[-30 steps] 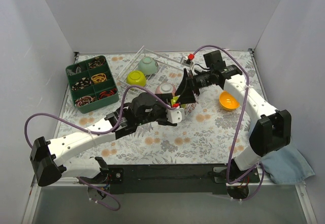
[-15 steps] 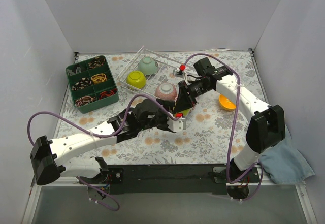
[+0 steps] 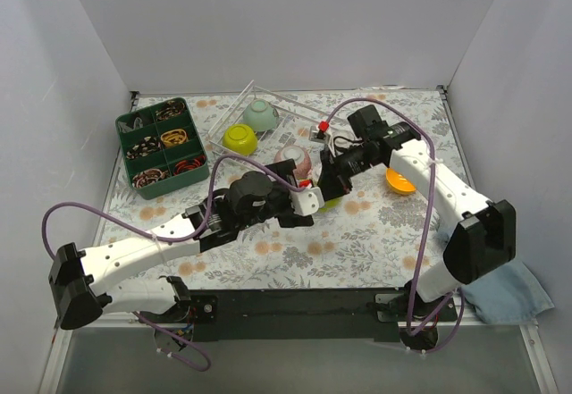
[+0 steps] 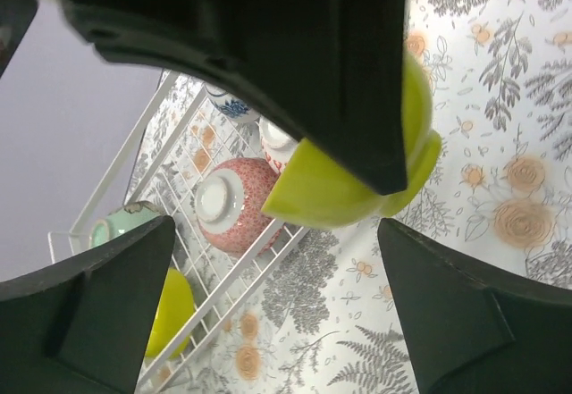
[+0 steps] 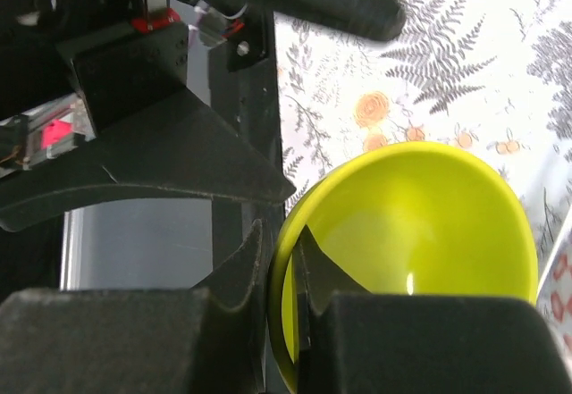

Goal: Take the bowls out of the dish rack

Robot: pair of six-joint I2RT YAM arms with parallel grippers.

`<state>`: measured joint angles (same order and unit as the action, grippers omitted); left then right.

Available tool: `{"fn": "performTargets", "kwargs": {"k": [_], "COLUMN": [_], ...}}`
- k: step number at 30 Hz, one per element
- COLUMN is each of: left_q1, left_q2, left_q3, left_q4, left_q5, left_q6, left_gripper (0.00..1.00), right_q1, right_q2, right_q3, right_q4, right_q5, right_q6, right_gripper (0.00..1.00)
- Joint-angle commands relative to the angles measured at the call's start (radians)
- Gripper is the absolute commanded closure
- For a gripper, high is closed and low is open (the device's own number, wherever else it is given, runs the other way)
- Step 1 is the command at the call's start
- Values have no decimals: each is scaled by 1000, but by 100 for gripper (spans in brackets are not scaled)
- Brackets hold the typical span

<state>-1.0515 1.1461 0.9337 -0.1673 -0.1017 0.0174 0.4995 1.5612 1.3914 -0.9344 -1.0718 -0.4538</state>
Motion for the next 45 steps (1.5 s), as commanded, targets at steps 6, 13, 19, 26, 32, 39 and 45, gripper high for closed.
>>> {"fn": "performTargets", "kwargs": {"k": [6,13,19,26,32,39,45], "left_q1": [83,280,373,395,395,397,397], "left_q2": [-51,-33,9,30,17,18,17], "left_q3": [-16,-16,2,14,1,1,-4], "left_q4": [66,46,14,-32,-35,-31,-28], "left_q5": [-56,-3,-23,-69,-107,-139,-148], "left_q6": [-417,-750,-934,-982,-985,-993,-1001], "left_gripper": [2,2,2,2,2,2,2], "right_q1": [4,4,4,4,4,4,4], "right_q2": [-234,-357,-418,-411,-388,-380,-342], "right_q3": [-133,-255,-419,-584,-698,-791,-841], "right_q4": [39,147,333,520,684,842,902], "right_q5": [378,732,999,1216,1334,1388,1340], "right_q6": [213,391,533,639,684,719,764], "right_gripper": [99,99,99,99,99,97,80]}}
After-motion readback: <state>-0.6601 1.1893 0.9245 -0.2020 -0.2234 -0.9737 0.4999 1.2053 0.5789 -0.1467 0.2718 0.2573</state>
